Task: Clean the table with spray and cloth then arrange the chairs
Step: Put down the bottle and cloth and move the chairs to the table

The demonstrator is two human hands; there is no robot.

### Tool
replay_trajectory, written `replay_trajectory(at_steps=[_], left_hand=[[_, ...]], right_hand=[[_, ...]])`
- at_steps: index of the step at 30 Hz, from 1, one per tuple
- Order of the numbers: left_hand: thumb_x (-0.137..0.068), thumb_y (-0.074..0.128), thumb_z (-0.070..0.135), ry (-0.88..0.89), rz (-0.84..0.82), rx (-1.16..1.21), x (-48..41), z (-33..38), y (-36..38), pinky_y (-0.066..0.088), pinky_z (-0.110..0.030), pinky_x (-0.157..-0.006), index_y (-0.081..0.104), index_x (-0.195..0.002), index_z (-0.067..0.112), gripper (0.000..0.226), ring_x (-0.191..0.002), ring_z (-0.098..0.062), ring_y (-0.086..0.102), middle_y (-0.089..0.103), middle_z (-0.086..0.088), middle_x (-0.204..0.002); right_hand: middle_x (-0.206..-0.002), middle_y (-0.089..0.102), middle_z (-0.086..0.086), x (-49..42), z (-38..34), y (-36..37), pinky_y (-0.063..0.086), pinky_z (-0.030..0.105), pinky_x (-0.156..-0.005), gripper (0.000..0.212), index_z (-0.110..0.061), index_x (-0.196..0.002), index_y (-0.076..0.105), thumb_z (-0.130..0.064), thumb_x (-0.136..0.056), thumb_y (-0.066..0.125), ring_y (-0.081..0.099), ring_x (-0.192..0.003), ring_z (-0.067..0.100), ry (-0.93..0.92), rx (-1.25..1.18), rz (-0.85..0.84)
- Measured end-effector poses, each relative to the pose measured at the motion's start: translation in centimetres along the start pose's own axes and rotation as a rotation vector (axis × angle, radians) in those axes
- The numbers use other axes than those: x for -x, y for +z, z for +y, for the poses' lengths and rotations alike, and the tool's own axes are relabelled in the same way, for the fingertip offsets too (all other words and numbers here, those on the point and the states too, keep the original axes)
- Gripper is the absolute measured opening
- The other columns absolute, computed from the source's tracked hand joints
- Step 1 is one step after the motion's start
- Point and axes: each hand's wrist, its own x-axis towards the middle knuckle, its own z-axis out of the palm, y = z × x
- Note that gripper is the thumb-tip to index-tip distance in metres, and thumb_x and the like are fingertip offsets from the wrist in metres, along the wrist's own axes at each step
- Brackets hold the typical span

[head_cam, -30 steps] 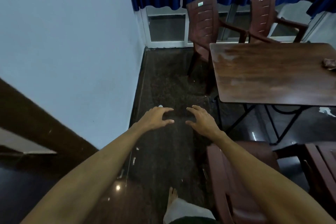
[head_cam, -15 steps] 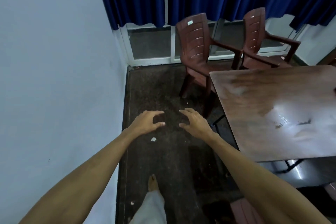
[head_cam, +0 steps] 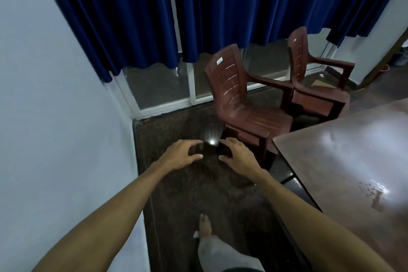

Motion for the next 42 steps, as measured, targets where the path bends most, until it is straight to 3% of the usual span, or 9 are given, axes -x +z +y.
replay_trajectory(at_steps=[10,15,21,26,34,42], left_hand=[[-0.091,0.071,0.047,0.110,-0.128,-0.088,-25.1,-11.4,-11.3,0.046,-0.040,-0.108,0.051,-0.148,0.029,0.063,-0.129,-0.020,0.057,0.062,-0.001,-0.141],[-0.092,0.073,0.037,0.215,-0.155,-0.082,-36.0,-13.5,-17.3,0.037,-0.029,-0.110,0.054,-0.147,0.024,0.060,-0.135,-0.018,0.052,0.058,-0.001,-0.147],[-0.089,0.073,0.043,0.371,-0.238,-0.133,-50.7,-18.0,-22.0,0.048,-0.046,-0.107,0.052,-0.146,0.034,0.061,-0.130,-0.023,0.058,0.058,-0.002,-0.147],[-0.093,0.071,0.040,0.582,-0.351,-0.187,-60.6,-20.8,-26.5,0.041,-0.040,-0.113,0.051,-0.148,0.029,0.060,-0.138,-0.020,0.050,0.054,-0.002,-0.150],[-0.093,0.072,0.037,0.890,-0.424,-0.255,-73.8,-19.9,-30.5,0.044,-0.035,-0.106,0.053,-0.148,0.026,0.059,-0.130,-0.021,0.058,0.060,-0.002,-0.145],[-0.087,0.079,0.022,1.208,-0.510,-0.312,-83.1,-14.8,-28.9,0.042,-0.037,-0.113,0.052,-0.147,0.023,0.066,-0.137,-0.020,0.052,0.056,-0.002,-0.148]], right_hand=[[-0.144,0.048,0.000,-25.5,-0.1,-0.8,0.046,0.041,-0.100,0.060,-0.025,-0.144,0.046,-0.036,-0.089,0.069,0.049,-0.129,0.021,0.177,-0.128,0.101],[-0.145,0.048,0.002,-35.2,-1.1,-3.0,0.043,0.041,-0.103,0.060,-0.023,-0.145,0.046,-0.039,-0.090,0.066,0.047,-0.133,0.024,0.276,-0.134,0.171],[-0.148,0.047,0.005,-46.3,-1.9,-3.8,0.044,0.045,-0.104,0.059,-0.023,-0.146,0.045,-0.039,-0.092,0.065,0.046,-0.133,0.026,0.446,-0.132,0.322],[-0.147,0.048,0.004,-54.5,-4.1,-3.8,0.045,0.044,-0.103,0.062,-0.021,-0.144,0.049,-0.047,-0.090,0.065,0.049,-0.131,0.028,0.631,-0.187,0.437],[-0.148,0.046,0.006,-64.4,-5.3,-4.7,0.045,0.043,-0.102,0.072,-0.021,-0.147,0.045,-0.052,-0.086,0.067,0.048,-0.130,0.029,0.863,-0.163,0.534],[-0.146,0.045,0.007,-69.3,-3.3,-3.9,0.047,0.047,-0.100,0.085,-0.024,-0.149,0.036,-0.057,-0.079,0.071,0.050,-0.125,0.031,1.138,-0.167,0.511]])
